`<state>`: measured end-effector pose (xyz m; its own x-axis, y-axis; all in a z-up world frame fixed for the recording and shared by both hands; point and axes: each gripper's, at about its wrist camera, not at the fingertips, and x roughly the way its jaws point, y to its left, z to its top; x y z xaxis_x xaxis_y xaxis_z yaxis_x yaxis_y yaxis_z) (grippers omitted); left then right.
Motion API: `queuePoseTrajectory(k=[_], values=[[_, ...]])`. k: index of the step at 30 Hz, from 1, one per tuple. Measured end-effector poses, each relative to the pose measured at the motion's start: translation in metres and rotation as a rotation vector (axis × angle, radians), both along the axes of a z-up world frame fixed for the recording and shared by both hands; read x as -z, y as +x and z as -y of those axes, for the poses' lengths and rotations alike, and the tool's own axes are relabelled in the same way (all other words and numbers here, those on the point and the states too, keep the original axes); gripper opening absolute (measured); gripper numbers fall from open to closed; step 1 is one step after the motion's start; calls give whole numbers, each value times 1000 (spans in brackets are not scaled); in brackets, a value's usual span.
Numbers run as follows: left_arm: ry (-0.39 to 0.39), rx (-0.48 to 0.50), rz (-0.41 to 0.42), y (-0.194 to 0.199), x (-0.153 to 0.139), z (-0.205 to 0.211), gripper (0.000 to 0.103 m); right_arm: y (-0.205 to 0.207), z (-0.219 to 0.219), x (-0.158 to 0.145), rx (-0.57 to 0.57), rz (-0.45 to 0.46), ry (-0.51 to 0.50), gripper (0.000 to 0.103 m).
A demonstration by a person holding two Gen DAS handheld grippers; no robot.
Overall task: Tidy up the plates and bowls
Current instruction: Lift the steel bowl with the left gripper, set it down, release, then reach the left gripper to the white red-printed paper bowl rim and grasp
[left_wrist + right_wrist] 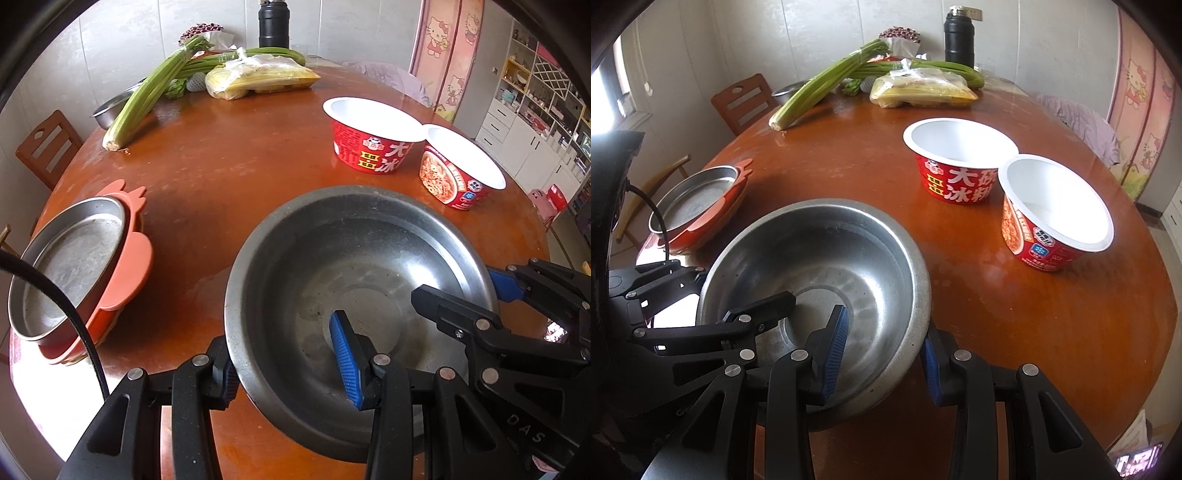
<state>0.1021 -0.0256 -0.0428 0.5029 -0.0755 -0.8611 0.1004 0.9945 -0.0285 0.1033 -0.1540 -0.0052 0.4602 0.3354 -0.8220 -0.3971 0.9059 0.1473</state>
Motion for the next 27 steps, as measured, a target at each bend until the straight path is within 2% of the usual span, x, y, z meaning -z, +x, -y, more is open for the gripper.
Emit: queuePoseTrajectory(k=[7,14,21,27], values=[[-18,15,1,-3,-2,3,45,0,4,0,6,-1,-4,39],[-16,-19,37,-7,-15,-8,46,1,14,-8,35,22,13,39],[-12,-40,88,-17,-38,-12,48,-4,31,-24,78,61,37,40],[-27,-21,126,-17,-66,3,49,-11,51,-41,108,101,77,40]])
